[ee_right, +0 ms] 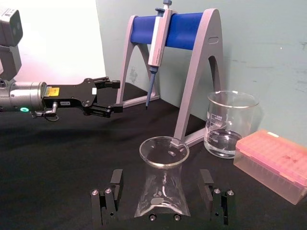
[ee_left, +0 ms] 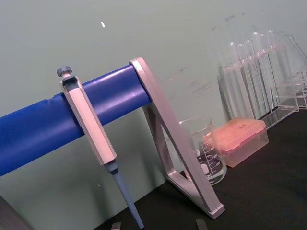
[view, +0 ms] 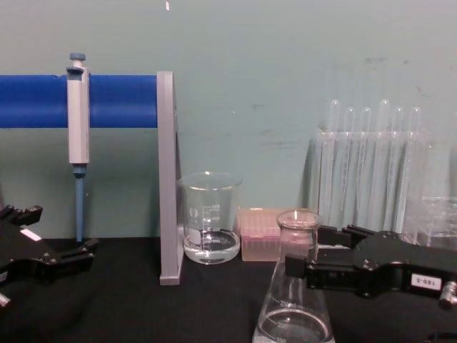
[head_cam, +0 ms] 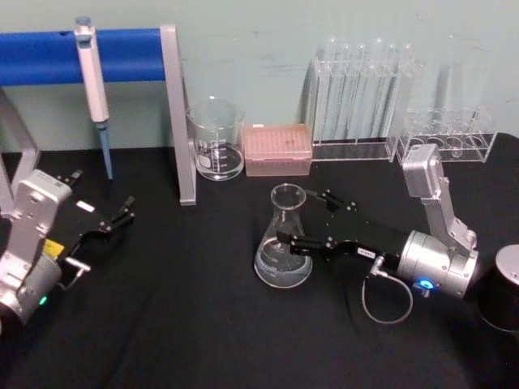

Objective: Grasp the erlenmeyer flask with one hand, shake it three times, then place it back.

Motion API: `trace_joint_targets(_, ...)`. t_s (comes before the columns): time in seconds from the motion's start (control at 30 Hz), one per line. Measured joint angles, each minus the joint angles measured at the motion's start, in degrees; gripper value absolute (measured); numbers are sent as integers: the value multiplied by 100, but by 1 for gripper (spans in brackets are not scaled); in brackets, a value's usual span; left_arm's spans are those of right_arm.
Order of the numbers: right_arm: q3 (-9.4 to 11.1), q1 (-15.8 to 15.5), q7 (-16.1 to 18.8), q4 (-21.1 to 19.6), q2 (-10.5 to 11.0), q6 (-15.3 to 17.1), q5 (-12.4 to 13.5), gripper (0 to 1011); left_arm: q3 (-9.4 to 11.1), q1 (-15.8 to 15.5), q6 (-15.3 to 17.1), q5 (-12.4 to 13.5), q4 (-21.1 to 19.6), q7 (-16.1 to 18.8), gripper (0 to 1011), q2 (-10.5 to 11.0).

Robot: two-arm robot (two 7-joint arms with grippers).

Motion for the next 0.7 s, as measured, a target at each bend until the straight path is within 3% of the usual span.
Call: trace_joint_targets(0.7,-105,240,189,283,-105,-27,23,1003,0,0,0,0,0,0,1001,0)
